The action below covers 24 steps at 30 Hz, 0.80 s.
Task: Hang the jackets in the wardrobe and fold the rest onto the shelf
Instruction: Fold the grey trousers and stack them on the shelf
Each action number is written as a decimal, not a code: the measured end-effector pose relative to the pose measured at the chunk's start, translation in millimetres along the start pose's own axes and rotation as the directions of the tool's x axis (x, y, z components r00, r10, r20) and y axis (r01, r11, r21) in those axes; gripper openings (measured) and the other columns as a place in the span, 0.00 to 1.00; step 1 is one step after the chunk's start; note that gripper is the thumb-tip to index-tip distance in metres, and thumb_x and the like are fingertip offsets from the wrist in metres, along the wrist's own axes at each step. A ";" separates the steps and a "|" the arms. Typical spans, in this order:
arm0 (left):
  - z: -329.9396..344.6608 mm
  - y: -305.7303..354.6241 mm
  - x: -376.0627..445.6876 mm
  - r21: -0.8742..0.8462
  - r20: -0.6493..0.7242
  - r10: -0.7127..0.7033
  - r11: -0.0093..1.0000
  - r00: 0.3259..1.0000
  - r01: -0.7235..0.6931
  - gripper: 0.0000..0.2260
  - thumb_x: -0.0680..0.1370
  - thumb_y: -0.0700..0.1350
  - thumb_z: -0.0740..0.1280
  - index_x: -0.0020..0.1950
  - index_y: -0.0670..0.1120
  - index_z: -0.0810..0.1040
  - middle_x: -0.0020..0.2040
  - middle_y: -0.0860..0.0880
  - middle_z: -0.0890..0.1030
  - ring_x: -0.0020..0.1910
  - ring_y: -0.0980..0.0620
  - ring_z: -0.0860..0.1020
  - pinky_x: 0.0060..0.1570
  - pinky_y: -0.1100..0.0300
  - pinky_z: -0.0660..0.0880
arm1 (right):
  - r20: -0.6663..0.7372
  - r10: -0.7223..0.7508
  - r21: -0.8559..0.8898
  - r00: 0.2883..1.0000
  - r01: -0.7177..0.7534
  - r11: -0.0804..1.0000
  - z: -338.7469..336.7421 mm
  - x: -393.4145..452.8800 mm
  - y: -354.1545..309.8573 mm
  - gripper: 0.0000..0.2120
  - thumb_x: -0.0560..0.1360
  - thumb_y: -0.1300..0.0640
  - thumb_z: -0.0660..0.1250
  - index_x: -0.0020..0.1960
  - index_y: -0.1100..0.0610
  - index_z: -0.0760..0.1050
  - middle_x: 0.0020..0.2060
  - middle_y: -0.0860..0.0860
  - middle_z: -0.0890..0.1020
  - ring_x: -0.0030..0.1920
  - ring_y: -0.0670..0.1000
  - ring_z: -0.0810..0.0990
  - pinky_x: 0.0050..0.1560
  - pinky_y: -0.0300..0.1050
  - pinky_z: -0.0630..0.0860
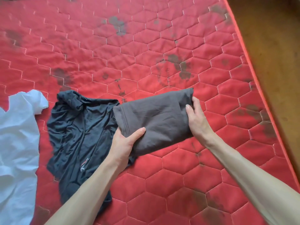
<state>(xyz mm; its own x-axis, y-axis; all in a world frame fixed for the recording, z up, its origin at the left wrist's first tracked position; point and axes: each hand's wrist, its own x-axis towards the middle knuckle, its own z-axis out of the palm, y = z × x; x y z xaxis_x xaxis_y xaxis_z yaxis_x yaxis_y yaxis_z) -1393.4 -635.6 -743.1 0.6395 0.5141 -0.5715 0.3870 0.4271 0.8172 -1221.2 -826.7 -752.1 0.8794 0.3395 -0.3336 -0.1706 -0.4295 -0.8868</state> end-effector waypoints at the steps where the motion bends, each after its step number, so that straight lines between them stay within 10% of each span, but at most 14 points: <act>1: -4.1 12.6 -12.1 -0.001 0.001 0.020 1.000 1.000 -0.020 0.33 0.63 0.51 0.84 0.66 0.47 0.79 0.56 0.49 0.88 0.56 0.50 0.86 0.47 0.62 0.82 | 0.002 -0.027 0.005 1.000 0.027 1.000 -1.4 -7.3 -15.7 0.25 0.86 0.62 0.55 0.80 0.51 0.56 0.71 0.45 0.72 0.69 0.34 0.71 0.72 0.31 0.65; 6: -29.8 87.4 -89.5 -0.038 -0.021 0.103 0.994 0.994 -0.104 0.25 0.66 0.51 0.84 0.62 0.55 0.82 0.59 0.50 0.87 0.58 0.50 0.86 0.51 0.60 0.82 | 0.083 -0.127 0.004 0.988 0.127 0.992 -9.7 -54.7 -116.3 0.36 0.80 0.59 0.57 0.84 0.43 0.49 0.79 0.38 0.59 0.75 0.28 0.58 0.75 0.27 0.53; 12: -55.0 181.3 -192.5 -0.080 -0.121 0.168 0.981 0.978 -0.179 0.30 0.67 0.49 0.83 0.67 0.49 0.78 0.60 0.51 0.86 0.61 0.50 0.84 0.64 0.49 0.78 | 0.138 -0.126 0.030 0.982 0.123 0.992 -15.4 -119.1 -246.9 0.28 0.81 0.55 0.58 0.81 0.50 0.64 0.75 0.44 0.72 0.74 0.43 0.69 0.76 0.41 0.62; 21: -94.7 264.4 -329.8 -0.187 -0.239 0.197 0.952 0.951 -0.244 0.27 0.69 0.47 0.82 0.65 0.49 0.80 0.59 0.47 0.87 0.58 0.49 0.86 0.54 0.56 0.83 | 0.295 -0.098 0.105 0.950 0.070 0.992 -5.7 -216.8 -384.9 0.13 0.75 0.41 0.75 0.59 0.38 0.81 0.53 0.34 0.85 0.51 0.30 0.81 0.46 0.26 0.75; 24: -115.1 273.0 -366.7 -0.195 -0.309 0.227 0.935 0.924 -0.295 0.25 0.68 0.48 0.82 0.63 0.51 0.80 0.57 0.49 0.87 0.56 0.50 0.86 0.50 0.60 0.83 | 0.433 -0.129 0.117 0.892 0.087 0.989 11.3 -238.9 -409.3 0.26 0.67 0.33 0.76 0.63 0.36 0.78 0.54 0.32 0.84 0.54 0.32 0.82 0.47 0.29 0.77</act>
<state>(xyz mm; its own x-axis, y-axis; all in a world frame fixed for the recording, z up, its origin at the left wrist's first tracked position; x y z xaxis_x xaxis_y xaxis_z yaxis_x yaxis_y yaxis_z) -1598.7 -621.9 -318.9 0.4732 0.8017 -0.3652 0.0434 0.3929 0.9186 -1366.4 -722.6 -313.1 0.6144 0.7206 -0.3214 -0.1446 -0.2976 -0.9437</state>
